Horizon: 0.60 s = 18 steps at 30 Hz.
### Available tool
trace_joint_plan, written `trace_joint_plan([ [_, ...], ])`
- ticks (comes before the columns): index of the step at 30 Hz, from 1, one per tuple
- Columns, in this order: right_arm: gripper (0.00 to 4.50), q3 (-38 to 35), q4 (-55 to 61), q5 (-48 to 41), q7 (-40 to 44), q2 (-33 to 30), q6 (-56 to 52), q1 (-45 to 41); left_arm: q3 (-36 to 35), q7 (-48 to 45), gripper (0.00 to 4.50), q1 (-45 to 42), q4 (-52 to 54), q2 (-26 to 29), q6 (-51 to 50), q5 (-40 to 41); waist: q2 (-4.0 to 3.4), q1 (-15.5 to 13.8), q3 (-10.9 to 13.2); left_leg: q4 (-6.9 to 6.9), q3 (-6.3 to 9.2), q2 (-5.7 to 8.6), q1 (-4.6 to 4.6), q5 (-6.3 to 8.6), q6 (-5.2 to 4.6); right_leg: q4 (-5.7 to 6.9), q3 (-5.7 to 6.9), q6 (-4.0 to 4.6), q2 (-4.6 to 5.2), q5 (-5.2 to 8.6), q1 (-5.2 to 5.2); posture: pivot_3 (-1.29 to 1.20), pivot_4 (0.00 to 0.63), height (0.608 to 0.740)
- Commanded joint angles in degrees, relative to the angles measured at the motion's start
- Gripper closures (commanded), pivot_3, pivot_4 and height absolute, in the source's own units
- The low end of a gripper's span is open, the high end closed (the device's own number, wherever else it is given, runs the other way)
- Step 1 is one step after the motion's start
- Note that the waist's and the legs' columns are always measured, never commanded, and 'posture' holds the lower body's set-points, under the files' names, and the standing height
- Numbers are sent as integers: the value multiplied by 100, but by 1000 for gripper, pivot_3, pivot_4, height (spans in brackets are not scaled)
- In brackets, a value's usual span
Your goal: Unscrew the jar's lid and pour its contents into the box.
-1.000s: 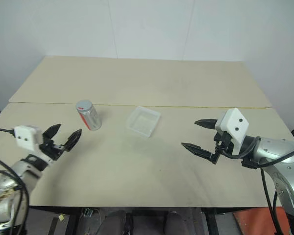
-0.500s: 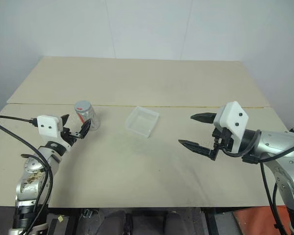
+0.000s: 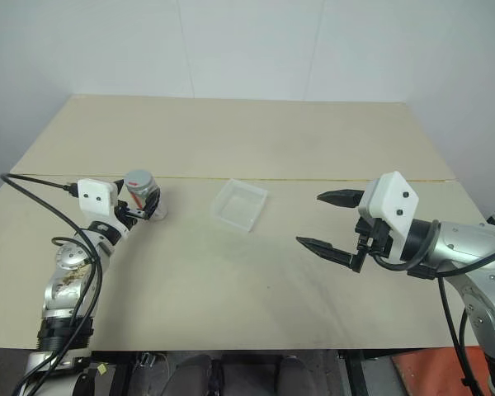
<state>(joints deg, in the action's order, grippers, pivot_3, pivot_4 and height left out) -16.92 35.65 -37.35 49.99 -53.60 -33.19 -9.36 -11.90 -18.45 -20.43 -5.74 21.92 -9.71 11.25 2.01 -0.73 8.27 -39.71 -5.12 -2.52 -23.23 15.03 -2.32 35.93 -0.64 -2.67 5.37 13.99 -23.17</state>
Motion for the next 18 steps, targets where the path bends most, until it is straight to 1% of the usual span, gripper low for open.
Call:
trace_joint_plan([
  [1, 0, -305, 201, -156, -23, -110, -42, -32, 62, 7, 32, -201, -201, -27, 290, -95, 0, 0, 0, 0, 0, 0, 0, 0, 0, 0, 0, 0, 0, 0, 0, 0, 150, 740],
  [12, 0, -407, 278, -265, 1, -185, -56, 11, 185, 7, 32, -737, -1192, -157, 762, -253, 0, -2, 0, -1, 2, 2, -4, 0, 0, -1, 2, 0, 2, 0, 0, 0, 150, 740],
  [16, 0, -429, 338, -291, -18, -208, -67, 50, 245, 11, 32, -827, -1345, -181, 759, -296, 1, -2, 0, 0, 3, 1, -5, 0, 0, 1, 3, -1, 1, 0, -1, 0, 150, 740],
  [17, 0, -446, 358, -321, -36, -202, -83, 53, 261, 22, 332, -827, -1352, -185, 760, -319, 1, -2, 0, 0, 3, 1, -6, 0, 0, 2, 3, -1, 1, 0, -1, 0, 150, 740],
  [18, 0, -457, 374, -337, -49, -200, -93, 57, 263, 19, 443, -825, -1341, -195, 713, -312, 1, -2, 0, -1, 3, 1, -6, 0, 0, 1, 3, -1, 1, 0, -1, 0, 150, 740],
])
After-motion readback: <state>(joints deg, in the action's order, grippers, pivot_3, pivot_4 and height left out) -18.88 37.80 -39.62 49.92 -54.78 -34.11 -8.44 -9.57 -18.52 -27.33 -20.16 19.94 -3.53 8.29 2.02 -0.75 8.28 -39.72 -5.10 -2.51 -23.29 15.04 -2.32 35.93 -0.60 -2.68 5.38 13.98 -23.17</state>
